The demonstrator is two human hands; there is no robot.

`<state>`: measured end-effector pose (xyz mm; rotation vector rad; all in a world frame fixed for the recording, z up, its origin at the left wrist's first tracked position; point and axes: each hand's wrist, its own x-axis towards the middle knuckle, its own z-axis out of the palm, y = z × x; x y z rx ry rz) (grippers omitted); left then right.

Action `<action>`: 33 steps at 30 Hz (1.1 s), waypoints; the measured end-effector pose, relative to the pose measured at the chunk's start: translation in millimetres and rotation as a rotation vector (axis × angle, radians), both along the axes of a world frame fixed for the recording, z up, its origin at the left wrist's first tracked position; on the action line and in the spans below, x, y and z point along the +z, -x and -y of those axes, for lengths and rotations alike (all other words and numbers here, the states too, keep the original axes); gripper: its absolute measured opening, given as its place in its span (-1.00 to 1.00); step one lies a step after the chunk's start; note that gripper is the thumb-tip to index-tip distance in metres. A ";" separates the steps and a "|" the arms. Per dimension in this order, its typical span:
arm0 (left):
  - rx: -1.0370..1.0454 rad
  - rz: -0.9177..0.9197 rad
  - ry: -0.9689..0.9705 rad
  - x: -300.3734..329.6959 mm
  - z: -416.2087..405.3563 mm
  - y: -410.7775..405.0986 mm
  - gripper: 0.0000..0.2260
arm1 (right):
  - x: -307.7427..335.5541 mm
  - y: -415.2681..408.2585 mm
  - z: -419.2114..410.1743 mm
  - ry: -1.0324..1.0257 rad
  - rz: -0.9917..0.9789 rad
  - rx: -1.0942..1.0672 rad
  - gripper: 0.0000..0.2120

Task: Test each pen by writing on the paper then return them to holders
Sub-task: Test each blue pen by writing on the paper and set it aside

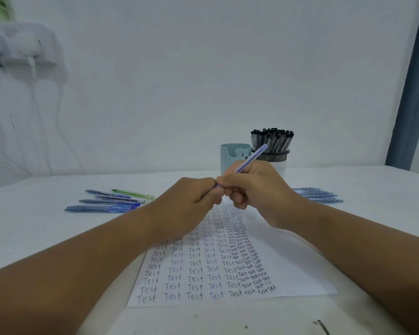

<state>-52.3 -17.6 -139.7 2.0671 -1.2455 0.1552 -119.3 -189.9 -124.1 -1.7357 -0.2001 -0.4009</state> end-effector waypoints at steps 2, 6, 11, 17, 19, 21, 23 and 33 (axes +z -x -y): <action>-0.030 -0.061 0.001 -3.1 0.2 -3.7 -0.72 | -0.3 -0.2 -0.5 0.004 -0.012 0.008 -0.78; -0.056 -0.176 0.045 0.1 -4.8 -6.0 -0.70 | 1.8 -0.9 -3.5 0.001 0.008 0.034 -0.81; -0.140 -0.244 0.090 7.0 -3.4 -5.4 -0.67 | 4.9 0.7 -3.7 -0.022 0.032 0.052 -0.80; -0.203 -0.306 0.129 15.2 -2.3 -1.2 -0.63 | 6.7 -1.1 -3.6 -0.077 0.066 0.059 -0.78; -0.216 -0.350 0.146 17.8 -1.8 0.5 -0.65 | 7.6 -2.7 -5.2 -0.094 0.085 0.063 -0.77; -0.229 -0.378 0.156 18.9 -1.4 -0.4 -0.65 | 7.8 -4.7 -7.7 -0.114 0.097 0.056 -0.76; -0.237 -0.399 0.156 19.7 -1.9 -2.7 -0.62 | 9.0 -6.6 -7.3 -0.134 0.106 0.054 -0.76; -0.083 -0.561 0.290 24.4 -21.9 -12.9 -0.60 | 29.9 -9.8 31.1 -0.515 0.183 -0.129 -0.67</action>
